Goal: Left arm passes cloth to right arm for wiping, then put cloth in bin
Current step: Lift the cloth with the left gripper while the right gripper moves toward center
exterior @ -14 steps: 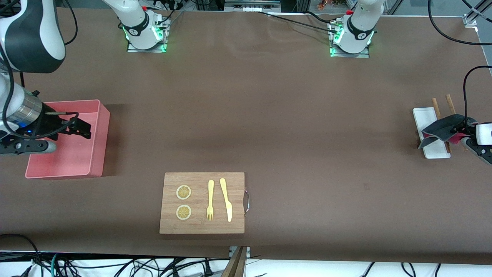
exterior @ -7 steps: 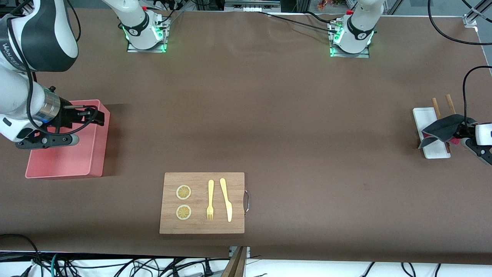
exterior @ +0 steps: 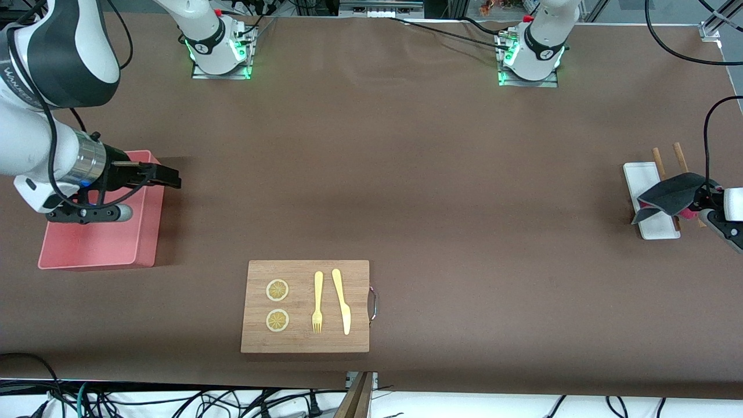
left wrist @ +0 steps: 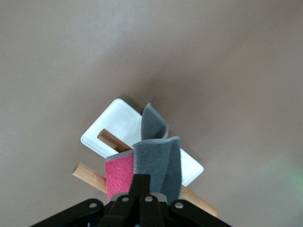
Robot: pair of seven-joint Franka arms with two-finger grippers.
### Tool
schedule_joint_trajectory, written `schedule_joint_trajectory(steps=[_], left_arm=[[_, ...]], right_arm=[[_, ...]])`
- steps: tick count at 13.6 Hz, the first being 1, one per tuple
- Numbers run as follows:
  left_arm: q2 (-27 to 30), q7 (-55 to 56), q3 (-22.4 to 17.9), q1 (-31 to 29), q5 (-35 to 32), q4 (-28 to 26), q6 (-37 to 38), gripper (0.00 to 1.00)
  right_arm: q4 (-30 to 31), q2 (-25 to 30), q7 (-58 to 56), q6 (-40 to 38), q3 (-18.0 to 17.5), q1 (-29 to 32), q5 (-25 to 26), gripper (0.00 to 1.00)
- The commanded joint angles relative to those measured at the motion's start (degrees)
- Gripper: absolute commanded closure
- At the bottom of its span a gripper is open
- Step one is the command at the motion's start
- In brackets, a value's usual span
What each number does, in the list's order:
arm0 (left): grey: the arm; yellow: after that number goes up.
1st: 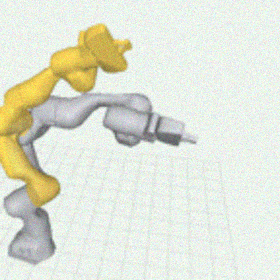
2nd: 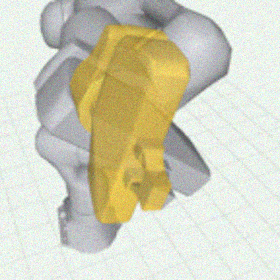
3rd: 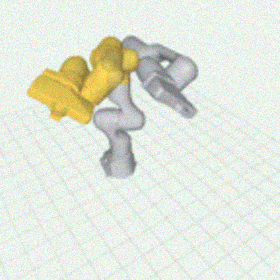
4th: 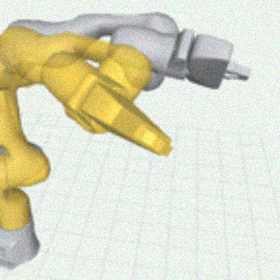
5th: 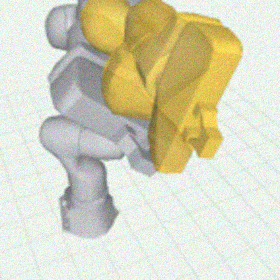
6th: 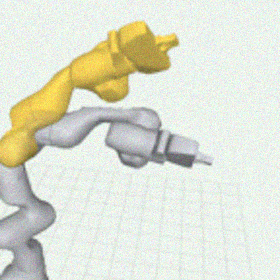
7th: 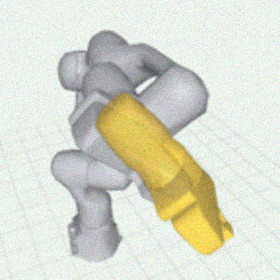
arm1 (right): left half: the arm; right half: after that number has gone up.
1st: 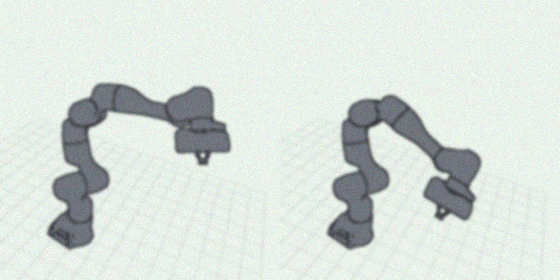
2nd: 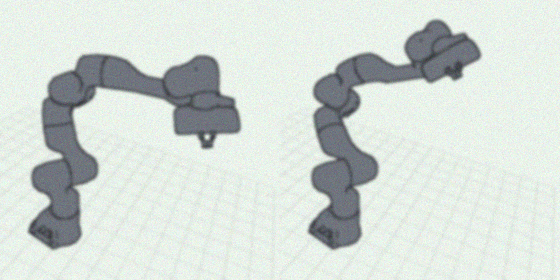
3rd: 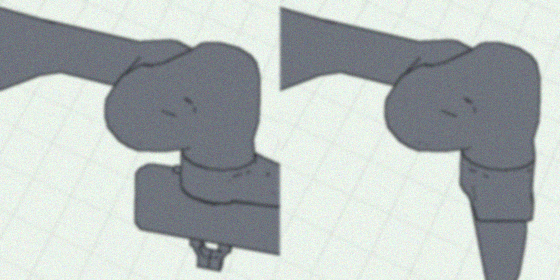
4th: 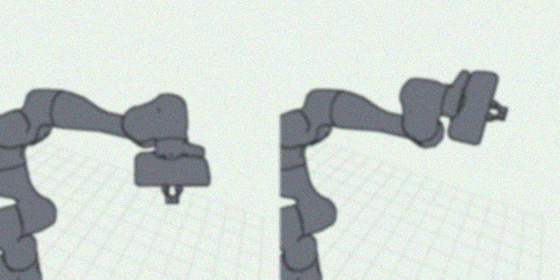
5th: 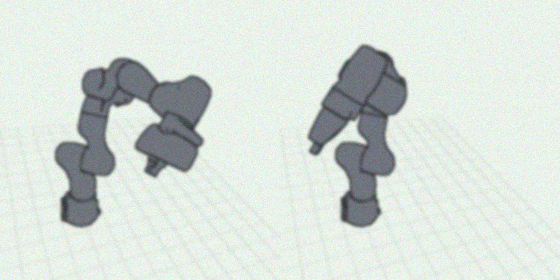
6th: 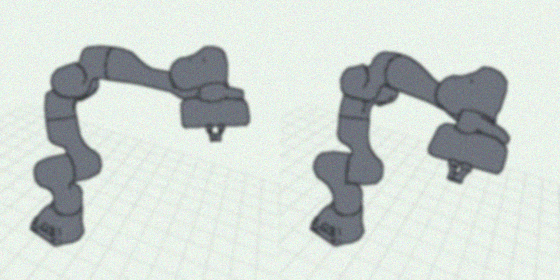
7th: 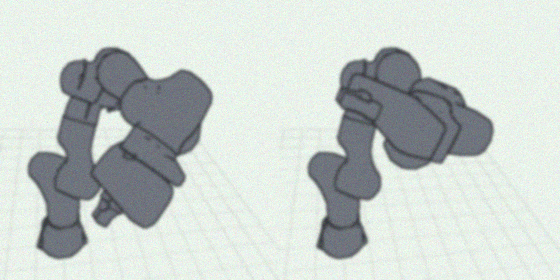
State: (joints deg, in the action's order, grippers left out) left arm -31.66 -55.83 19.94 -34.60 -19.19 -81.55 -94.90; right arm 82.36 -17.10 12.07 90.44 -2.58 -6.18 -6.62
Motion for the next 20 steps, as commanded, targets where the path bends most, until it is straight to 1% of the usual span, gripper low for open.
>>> schedule_joint_trajectory(steps=[1, 2, 3, 4, 5, 6, 10, 11, 13, 16, 17, 19, 20], left_arm=[[0.0, 0.1, -0.6, 3.0, 1.1, 3.4, 4.3, 1.0], [-0.2, 0.6, -0.7, 2.8, 1.0, 3.3, 4.3, 1.0], [-1.0, 0.6, -0.9, 2.4, 0.8, 3.2, 4.3, 0.82], [-2.2, 0.3, -1.6, 2.1, 0.7, 3.2, 4.3, 0.37], [-3.1, -0.1, -2.4, 1.1, 1.0, 3.2, 4.3, 0.33], [-3.6, -0.6, -2.5, 0.2, 1.0, 3.1, 4.3, 0.31], [-5.0, -1.5, -2.6, -1.7, 0.6, 2.8, 4.2, 0.3], [-5.2, -1.5, -2.6, -2.2, 0.7, 2.6, 4.2, 0.3], [-6.0, -1.5, -2.6, -2.6, 0.9, 2.6, 4.2, 0.36], [-6.5, -1.6, -2.6, -2.8, 0.6, 2.6, 4.2, 0.52], [-6.5, -1.7, -2.6, -2.9, 0.5, 2.6, 4.1, 0.61], [-6.7, -3.7, -2.6, -2.9, 0.6, 2.8, 3.8, 0.86], [-6.9, -3.9, -2.6, -2.9, 0.6, 3.0, 3.8, 0.97]], right_arm=[[-0.4, -1.1, 10.2, 1.3, 0.0, -4.5, -0.8, 0.0], [-0.4, -1.5, 13.7, 2.9, 0.0, -5.8, -0.8, 0.0], [-0.4, -1.8, 17.0, 4.2, 0.0, -6.9, -1.0, 0.0], [-0.4, -2.4, 20.2, 5.3, 0.0, -8.0, -1.0, 0.0], [-0.4, -2.8, 23.1, 6.3, 0.0, -9.2, -1.5, 0.0], [-0.4, -3.2, 25.5, 7.4, 0.0, -9.9, -2.2, 0.0], [-0.4, -4.4, 33.6, 10.9, 0.0, -12.3, -3.1, 0.0], [-0.4, -4.7, 34.8, 11.2, 0.0, -13.0, -3.1, 0.0], [-0.5, -5.4, 36.5, 11.5, 0.0, -14.2, -3.0, 0.0], [-0.5, -5.6, 38.2, 12.7, 0.0, -15.0, -3.0, 0.0], [-0.5, -5.6, 38.2, 12.7, 0.0, -14.9, -3.0, 0.0], [-0.4, -5.7, 38.3, 12.8, 0.0, -15.0, -3.0, 0.0], [-0.5, -5.9, 38.3, 12.9, 0.0, -15.3, -3.0, 0.0]])
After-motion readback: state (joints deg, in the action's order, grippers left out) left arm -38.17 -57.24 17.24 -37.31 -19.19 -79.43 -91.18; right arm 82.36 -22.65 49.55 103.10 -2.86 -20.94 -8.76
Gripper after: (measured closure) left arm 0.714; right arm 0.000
